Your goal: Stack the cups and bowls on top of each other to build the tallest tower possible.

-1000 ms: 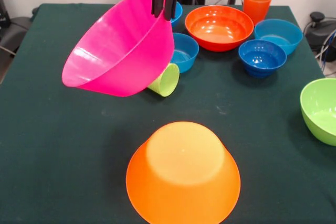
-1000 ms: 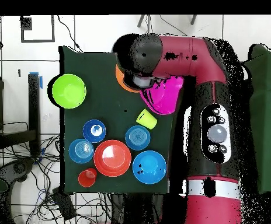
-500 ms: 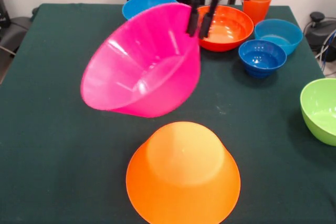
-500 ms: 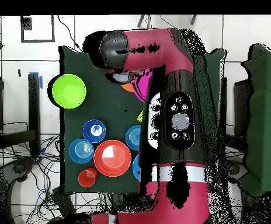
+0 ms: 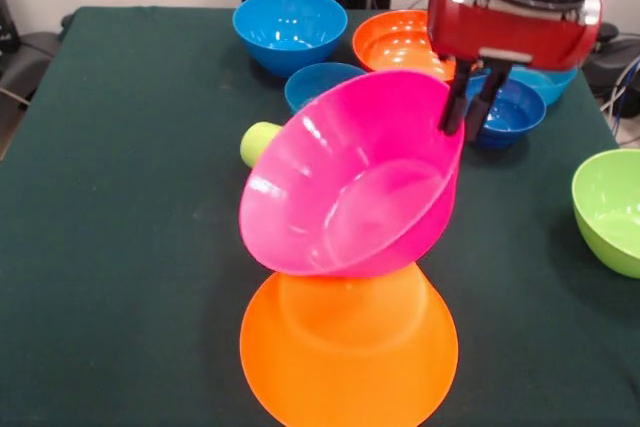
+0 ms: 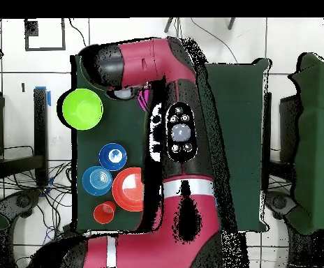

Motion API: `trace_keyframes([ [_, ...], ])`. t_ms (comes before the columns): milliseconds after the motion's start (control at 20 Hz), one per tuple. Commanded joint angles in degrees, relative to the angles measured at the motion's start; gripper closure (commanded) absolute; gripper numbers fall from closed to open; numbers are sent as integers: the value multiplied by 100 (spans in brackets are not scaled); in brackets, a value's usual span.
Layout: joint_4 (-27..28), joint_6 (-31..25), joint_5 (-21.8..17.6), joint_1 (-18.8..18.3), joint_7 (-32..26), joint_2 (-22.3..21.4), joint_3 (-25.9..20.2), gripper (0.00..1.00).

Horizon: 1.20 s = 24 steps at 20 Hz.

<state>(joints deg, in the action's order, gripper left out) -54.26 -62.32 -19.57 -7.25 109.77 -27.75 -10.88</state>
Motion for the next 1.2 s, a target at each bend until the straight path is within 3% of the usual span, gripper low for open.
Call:
trace_keyframes([
  [50,604,207,-281,-32,269,630,-30,100],
  [350,634,-28,-260,-95,74,527,143,100],
  [550,445,110,-263,-121,22,445,262,100],
  [900,770,-83,-156,-96,-56,608,317,100],
  [1200,1057,-66,16,-5,219,878,249,100],
])
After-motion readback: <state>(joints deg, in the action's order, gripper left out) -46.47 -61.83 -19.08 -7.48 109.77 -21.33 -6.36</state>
